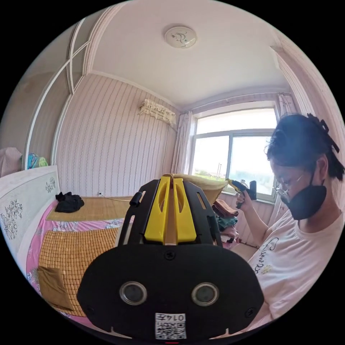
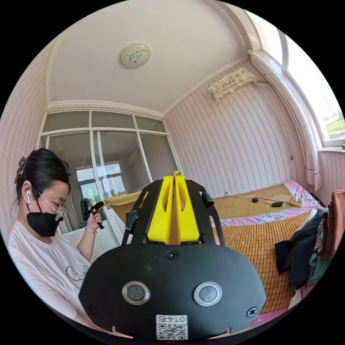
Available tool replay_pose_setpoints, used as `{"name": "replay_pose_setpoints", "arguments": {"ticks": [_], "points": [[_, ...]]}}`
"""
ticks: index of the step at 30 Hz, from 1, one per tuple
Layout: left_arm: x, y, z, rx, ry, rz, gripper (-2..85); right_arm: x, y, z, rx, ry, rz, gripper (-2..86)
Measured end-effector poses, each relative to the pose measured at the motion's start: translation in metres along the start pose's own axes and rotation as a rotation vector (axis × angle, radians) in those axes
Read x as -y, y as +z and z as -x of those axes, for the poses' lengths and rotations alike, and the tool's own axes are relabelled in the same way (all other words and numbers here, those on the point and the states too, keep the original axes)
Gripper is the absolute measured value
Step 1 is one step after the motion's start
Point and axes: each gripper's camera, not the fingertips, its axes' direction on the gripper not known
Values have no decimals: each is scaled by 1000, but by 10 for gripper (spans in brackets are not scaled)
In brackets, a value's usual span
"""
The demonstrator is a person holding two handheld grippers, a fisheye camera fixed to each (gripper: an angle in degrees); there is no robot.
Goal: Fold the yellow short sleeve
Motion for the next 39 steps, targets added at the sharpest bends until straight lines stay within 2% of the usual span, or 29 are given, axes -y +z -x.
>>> {"name": "replay_pose_setpoints", "arguments": {"ticks": [4,8,11,13,17,19,22,26,29,31,35,39], "points": [[34,-21,-4,22,25,-33,-10,34,-14,28,51,-91,-36,1],[46,6,19,65,-21,54,-10,49,29,3,-12,-56,73,1],[38,62,58,137,-104,234,-10,31,97,-49,-153,36,273,1],[20,122,96,214,-171,417,-10,6,145,-87,-231,100,404,2],[-4,194,148,318,-276,577,-10,-46,236,-162,-349,289,576,3],[12,211,164,355,-295,518,-10,-35,253,-171,-356,306,529,3],[47,209,173,373,-254,375,-10,11,258,-154,-300,205,354,3],[47,212,186,354,-208,385,-10,21,260,-135,-255,88,307,3],[-2,222,203,325,-246,493,-10,-30,264,-142,-280,80,424,4],[-64,236,219,325,-300,646,-10,-79,268,-155,-316,119,535,4],[-167,260,241,314,-417,865,-10,-214,281,-192,-409,301,817,4],[-270,278,259,320,-530,1063,-10,-309,283,-213,-464,494,974,3]]}}
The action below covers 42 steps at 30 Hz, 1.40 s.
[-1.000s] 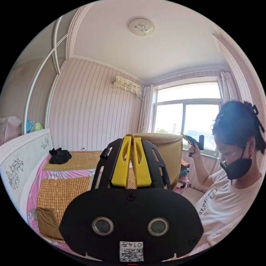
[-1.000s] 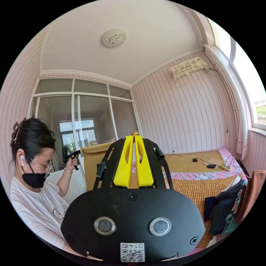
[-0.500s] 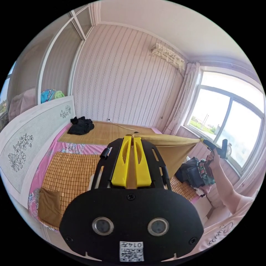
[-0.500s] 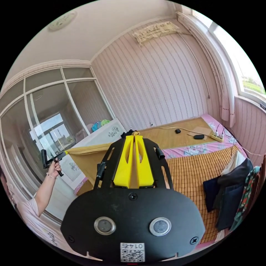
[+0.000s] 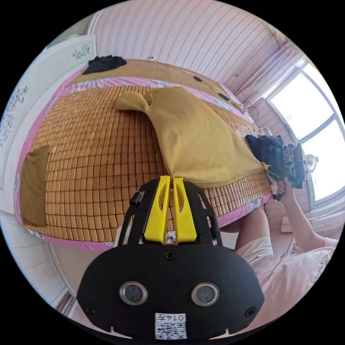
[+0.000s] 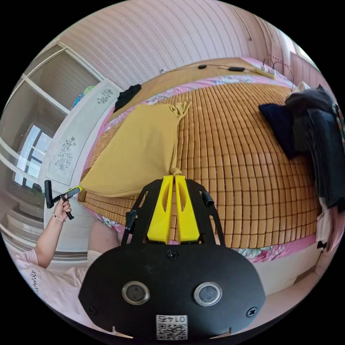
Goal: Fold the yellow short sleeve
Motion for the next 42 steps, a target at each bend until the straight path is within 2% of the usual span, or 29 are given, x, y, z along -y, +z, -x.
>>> {"name": "replay_pose_setpoints", "arguments": {"ticks": [2,6,10,16,19,22,25,29,35,42], "points": [[-7,30,12,12,-38,79,-10,-19,34,-17,-3,84,88,3],[-17,66,33,-27,-83,169,-9,-41,52,-27,-12,109,168,3],[-18,75,47,-80,-79,178,-9,-55,48,-29,-21,95,203,5],[-4,88,61,-63,-73,164,-7,-60,44,-12,-172,46,196,14],[7,99,69,-71,-92,158,-6,-53,54,4,-155,10,183,54],[18,114,76,-53,-99,165,-5,-45,82,16,-189,-24,254,79],[28,128,81,-46,-106,178,-5,-44,97,18,-222,-21,294,48],[41,137,83,-65,-94,187,-7,-46,83,8,-134,10,265,8],[54,161,74,7,-13,275,3,-63,84,8,-127,-16,320,4],[66,171,75,125,-1,232,39,-70,89,-1,-156,5,324,28]]}}
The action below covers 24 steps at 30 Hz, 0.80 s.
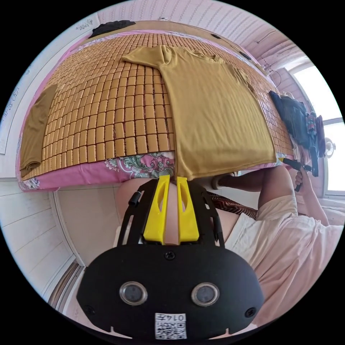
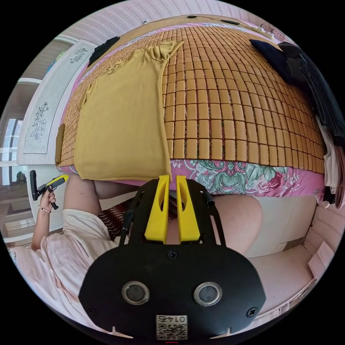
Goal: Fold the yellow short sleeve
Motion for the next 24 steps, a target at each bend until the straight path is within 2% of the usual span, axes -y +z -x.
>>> {"name": "replay_pose_setpoints", "arguments": {"ticks": [4,8,16,18,20,24], "points": [[27,1,-10,7,49,-58,36,29,-18,-1,-49,-32,-82,41],[78,12,-30,-35,118,-109,36,111,-33,16,-73,-127,-180,62],[267,64,-119,-140,379,-169,40,308,-7,39,-170,-180,-263,105],[302,72,-137,-159,420,-178,41,335,7,36,-180,-157,-235,90],[331,79,-152,-181,453,-179,40,351,21,25,-157,-128,-187,28],[376,82,-179,-205,512,-159,34,322,5,-4,-13,-59,-262,-4]]}}
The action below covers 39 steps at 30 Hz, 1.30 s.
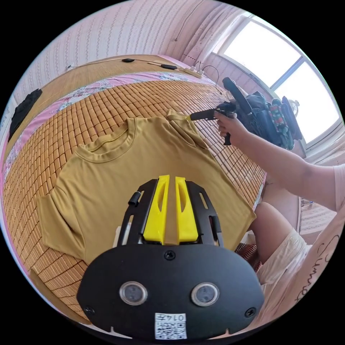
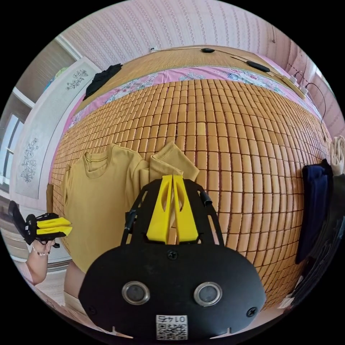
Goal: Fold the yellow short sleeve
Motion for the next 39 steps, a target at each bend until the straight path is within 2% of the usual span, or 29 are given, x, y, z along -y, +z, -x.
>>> {"name": "replay_pose_setpoints", "arguments": {"ticks": [2,4,6,10,11,13,18,22,25,29,39], "points": [[18,3,-3,-15,21,18,30,-32,-27,-19,24,69,-73,-5],[40,12,-7,-23,30,49,27,-45,-32,-30,47,95,-57,-3],[57,24,-9,-28,30,73,27,-50,-37,-36,-20,101,-56,2],[103,63,-10,-30,28,103,37,-35,-24,-34,40,9,-20,41],[110,70,-10,-28,28,105,38,-27,-13,-29,18,-15,-3,74],[139,99,-10,-16,29,125,42,-16,4,-22,-10,-40,19,83],[186,149,-10,1,52,158,47,-9,24,-24,-30,-47,35,34],[209,172,-13,-14,71,180,48,-54,-32,-59,35,114,-96,16],[221,178,-25,-43,110,171,46,-112,-72,-91,10,294,-151,16],[238,189,-54,-77,199,171,43,-174,-64,-126,33,482,-77,20],[300,259,-152,-83,423,208,57,-198,-58,-132,84,545,-131,54]]}}
